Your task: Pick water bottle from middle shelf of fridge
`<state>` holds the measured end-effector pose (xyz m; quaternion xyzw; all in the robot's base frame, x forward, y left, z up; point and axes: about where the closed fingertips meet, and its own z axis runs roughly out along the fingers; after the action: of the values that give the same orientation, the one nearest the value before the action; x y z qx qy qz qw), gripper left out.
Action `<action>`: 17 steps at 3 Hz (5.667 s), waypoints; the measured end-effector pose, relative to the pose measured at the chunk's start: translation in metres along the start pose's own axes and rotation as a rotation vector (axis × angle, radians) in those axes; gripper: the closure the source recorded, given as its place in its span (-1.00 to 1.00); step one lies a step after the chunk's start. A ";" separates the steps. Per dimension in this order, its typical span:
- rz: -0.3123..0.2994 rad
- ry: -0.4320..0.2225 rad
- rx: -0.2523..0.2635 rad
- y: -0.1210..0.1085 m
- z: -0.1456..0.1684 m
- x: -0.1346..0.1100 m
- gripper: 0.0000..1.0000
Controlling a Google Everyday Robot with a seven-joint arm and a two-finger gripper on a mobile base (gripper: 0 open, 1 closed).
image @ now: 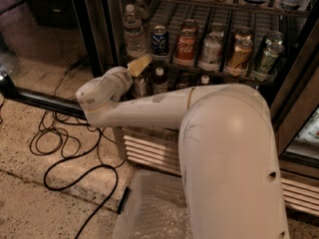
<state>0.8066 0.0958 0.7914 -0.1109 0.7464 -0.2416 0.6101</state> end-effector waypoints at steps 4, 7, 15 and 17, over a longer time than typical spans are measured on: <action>0.138 0.081 0.119 -0.039 0.009 0.018 -0.38; 0.151 -0.144 -0.073 0.008 0.007 -0.047 -0.22; 0.184 -0.140 0.038 -0.010 0.039 -0.039 -0.18; 0.197 -0.169 0.064 -0.014 0.054 -0.050 -0.08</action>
Offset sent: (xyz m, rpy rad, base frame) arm -0.0069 -0.0614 0.0106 0.2941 -0.1212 -0.2824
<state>0.8686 0.0950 0.8340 -0.0376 0.6915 -0.1938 0.6949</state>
